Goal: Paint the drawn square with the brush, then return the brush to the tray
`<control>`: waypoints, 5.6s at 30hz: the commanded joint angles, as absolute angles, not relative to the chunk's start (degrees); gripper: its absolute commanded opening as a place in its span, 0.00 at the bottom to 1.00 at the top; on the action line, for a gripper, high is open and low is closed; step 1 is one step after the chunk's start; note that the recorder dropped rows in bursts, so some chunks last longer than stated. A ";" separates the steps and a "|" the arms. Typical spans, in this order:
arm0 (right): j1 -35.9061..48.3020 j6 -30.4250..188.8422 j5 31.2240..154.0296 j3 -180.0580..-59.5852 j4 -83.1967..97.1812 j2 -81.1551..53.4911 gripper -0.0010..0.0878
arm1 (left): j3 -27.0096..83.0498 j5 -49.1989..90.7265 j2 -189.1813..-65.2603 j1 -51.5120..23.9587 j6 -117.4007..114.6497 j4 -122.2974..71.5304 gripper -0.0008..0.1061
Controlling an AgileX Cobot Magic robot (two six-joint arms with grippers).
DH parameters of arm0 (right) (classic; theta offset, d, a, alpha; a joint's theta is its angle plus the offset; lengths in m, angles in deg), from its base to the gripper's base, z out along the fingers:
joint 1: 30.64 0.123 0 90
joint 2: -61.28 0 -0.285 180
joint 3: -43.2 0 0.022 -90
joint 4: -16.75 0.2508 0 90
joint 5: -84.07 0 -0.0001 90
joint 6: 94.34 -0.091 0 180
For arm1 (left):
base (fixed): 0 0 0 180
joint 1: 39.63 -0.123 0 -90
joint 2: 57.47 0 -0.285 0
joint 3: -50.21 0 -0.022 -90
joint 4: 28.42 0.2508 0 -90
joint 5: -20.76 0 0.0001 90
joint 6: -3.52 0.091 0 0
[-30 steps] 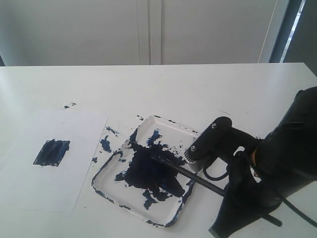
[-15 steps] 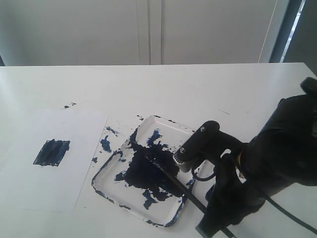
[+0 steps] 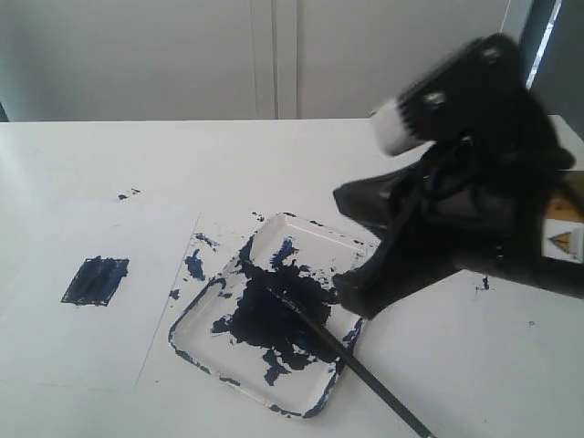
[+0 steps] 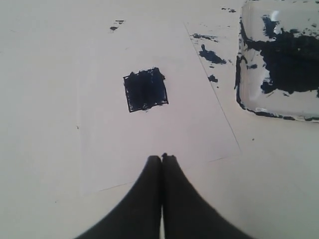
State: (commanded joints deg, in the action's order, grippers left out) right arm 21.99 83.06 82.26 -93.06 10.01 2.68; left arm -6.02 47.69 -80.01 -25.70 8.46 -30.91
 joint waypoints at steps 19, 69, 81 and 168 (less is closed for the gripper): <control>21.99 82.69 70.67 -71.51 10.60 15.37 0.01 | -8.68 42.87 -80.01 -25.70 8.46 -33.85 0.01; -23.22 79.25 90.96 -66.46 11.01 53.49 0.01 | -27.01 19.52 -65.26 -41.30 21.58 -32.60 0.01; -23.22 79.36 101.23 -59.59 12.40 53.49 0.01 | -27.01 32.64 -65.26 -41.30 21.73 -33.28 0.01; -23.22 75.25 103.70 -59.59 14.60 53.49 0.01 | -27.01 36.32 -65.26 -41.30 22.76 -33.96 0.01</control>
